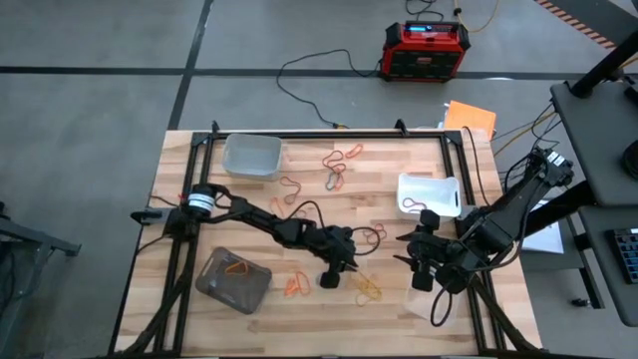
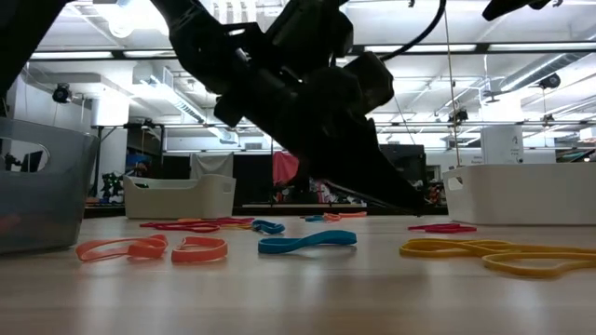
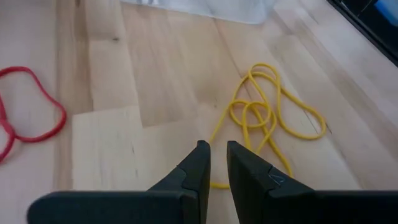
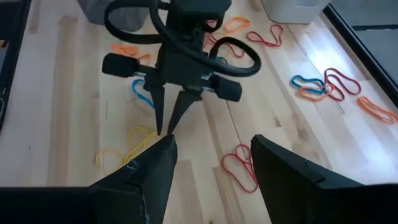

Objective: Sort rubber bands into baskets
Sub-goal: Put the yellow rubber band into the gray bin

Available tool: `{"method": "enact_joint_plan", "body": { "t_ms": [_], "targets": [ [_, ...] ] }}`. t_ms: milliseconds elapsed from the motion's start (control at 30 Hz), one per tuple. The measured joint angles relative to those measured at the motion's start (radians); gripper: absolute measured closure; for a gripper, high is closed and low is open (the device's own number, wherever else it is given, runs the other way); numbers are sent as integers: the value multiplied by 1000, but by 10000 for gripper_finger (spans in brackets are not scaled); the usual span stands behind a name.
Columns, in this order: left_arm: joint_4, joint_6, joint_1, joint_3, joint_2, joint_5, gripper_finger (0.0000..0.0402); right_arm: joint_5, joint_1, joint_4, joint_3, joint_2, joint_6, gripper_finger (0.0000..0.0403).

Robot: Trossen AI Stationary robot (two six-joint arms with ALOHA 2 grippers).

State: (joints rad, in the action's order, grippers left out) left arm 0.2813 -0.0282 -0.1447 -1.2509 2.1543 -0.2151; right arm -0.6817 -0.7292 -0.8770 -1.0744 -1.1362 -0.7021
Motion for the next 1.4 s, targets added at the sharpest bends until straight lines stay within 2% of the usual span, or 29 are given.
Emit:
{"method": "enact_joint_plan", "body": {
  "t_ms": [267, 600, 833, 1400],
  "targets": [
    [-14, -38, 0, 6, 4, 0, 354, 0, 0, -6, 0, 0, 8, 202],
    [-13, -38, 0, 8, 4, 17, 287, -1, 0, -1, 19, 0, 3, 202],
    [-13, -38, -1, 9, 4, 43, 247, 0, 0, 0, 57, 0, -56, 202],
    [-8, -34, -1, 9, 4, 73, 241, -1, 0, 1, 66, 0, -61, 202]
  ]
}}
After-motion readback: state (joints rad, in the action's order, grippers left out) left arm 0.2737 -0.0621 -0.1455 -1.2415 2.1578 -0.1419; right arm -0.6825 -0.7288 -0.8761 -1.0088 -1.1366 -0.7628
